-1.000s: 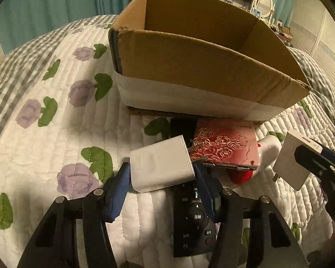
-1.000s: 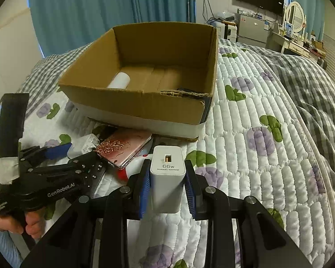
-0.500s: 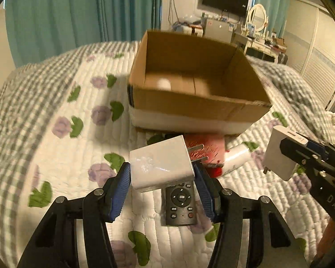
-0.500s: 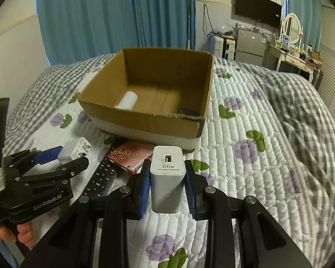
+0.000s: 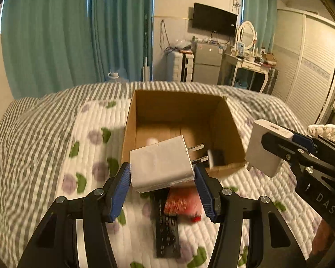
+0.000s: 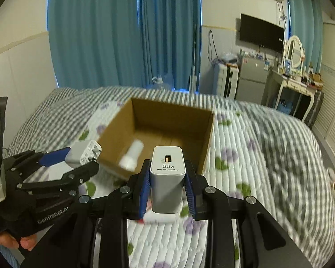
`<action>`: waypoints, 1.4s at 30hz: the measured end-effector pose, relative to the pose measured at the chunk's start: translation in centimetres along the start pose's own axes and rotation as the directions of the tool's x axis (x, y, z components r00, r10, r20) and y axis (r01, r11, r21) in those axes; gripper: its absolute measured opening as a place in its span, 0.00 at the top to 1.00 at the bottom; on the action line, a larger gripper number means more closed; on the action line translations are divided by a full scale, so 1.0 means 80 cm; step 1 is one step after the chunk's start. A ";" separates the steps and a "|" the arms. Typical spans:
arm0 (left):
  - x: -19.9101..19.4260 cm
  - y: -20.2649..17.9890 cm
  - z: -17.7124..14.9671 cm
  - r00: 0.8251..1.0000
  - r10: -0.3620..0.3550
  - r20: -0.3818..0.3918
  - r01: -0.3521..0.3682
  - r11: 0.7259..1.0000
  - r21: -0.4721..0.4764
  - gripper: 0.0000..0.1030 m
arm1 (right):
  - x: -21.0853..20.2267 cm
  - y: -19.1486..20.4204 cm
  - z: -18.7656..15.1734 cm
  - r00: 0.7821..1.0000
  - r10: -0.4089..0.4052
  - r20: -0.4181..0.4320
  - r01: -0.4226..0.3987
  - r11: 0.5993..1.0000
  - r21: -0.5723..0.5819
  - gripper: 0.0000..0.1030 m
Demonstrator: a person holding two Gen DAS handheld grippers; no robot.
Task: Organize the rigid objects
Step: 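Lower both chargers into the box and open both tools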
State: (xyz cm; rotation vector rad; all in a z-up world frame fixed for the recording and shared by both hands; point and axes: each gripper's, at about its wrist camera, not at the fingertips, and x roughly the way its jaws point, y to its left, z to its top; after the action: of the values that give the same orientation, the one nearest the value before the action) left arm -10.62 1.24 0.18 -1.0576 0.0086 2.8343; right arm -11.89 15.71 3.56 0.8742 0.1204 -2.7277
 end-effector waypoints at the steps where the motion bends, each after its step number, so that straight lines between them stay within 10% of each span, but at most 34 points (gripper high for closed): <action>1: 0.003 0.000 0.007 1.000 0.001 0.005 -0.001 1.000 -0.001 0.44 | 0.002 -0.002 0.005 1.000 0.001 0.005 -0.001 1.000 -0.002 0.73; 24: 0.168 -0.021 0.053 0.990 0.102 -0.094 -0.098 0.994 0.046 0.43 | 0.130 -0.042 0.052 0.999 0.006 -0.040 -0.006 1.000 -0.002 0.73; 42: 0.120 0.017 0.072 0.994 0.104 -0.016 -0.104 0.994 -0.017 0.34 | 0.177 -0.045 0.050 0.994 0.023 -0.107 -0.018 0.999 0.046 0.73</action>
State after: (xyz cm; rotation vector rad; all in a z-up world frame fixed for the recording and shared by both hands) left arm -21.74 1.18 -1.82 -1.1137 0.0411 2.9235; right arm -26.18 15.25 -1.41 1.0296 0.0714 -2.6742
